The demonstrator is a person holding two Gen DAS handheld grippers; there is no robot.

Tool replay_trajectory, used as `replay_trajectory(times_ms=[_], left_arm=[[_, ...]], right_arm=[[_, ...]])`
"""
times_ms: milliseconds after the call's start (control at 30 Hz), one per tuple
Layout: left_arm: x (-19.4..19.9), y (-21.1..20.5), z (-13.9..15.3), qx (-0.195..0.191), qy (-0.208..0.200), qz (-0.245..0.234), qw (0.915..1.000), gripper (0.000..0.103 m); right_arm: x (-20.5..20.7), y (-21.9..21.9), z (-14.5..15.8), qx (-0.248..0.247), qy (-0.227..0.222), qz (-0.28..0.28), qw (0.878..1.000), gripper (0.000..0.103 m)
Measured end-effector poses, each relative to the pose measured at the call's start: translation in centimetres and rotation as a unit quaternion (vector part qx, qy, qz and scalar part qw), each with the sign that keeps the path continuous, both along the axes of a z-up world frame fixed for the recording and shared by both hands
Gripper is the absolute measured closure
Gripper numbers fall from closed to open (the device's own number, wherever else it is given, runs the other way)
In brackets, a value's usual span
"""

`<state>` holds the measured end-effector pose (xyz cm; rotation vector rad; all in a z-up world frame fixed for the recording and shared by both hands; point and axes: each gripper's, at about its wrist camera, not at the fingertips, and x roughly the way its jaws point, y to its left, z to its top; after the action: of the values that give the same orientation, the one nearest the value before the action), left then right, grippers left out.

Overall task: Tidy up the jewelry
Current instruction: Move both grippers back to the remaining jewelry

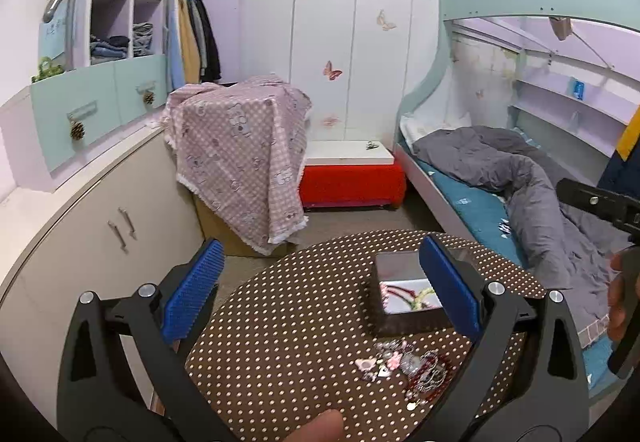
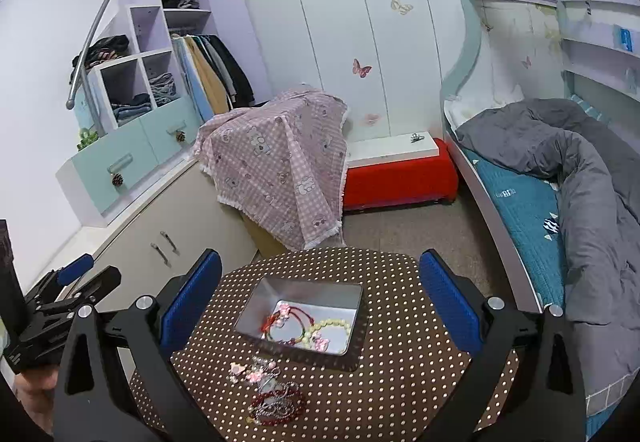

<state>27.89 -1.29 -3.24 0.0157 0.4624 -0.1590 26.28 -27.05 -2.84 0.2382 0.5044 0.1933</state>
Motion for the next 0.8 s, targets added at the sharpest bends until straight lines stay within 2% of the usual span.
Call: replay_trajectory(times_ms=[200, 367, 633, 800], left_arm=[[-0.7, 1.1, -1.5, 0.003, 0.012, 0.015, 0.9998, 0.007], [-0.9, 1.5, -3.6, 0.004, 0.038, 0.019, 0.9991, 0.007], [-0.9, 0.9, -7.5, 0.013, 0.084, 0.017, 0.9963, 0.007], [-0.5, -0.4, -9.6, 0.033, 0.109, 0.005, 0.9935, 0.007]], right_arm=[[-1.4, 1.1, -0.7, -0.015, 0.000, 0.006, 1.000, 0.008], [-1.9, 1.9, -1.8, -0.019, 0.008, 0.013, 1.000, 0.008], [-2.0, 3.1, -4.7, -0.018, 0.043, 0.030, 0.998, 0.008], [-2.1, 4.1, -7.0, -0.021, 0.069, 0.042, 0.997, 0.008]])
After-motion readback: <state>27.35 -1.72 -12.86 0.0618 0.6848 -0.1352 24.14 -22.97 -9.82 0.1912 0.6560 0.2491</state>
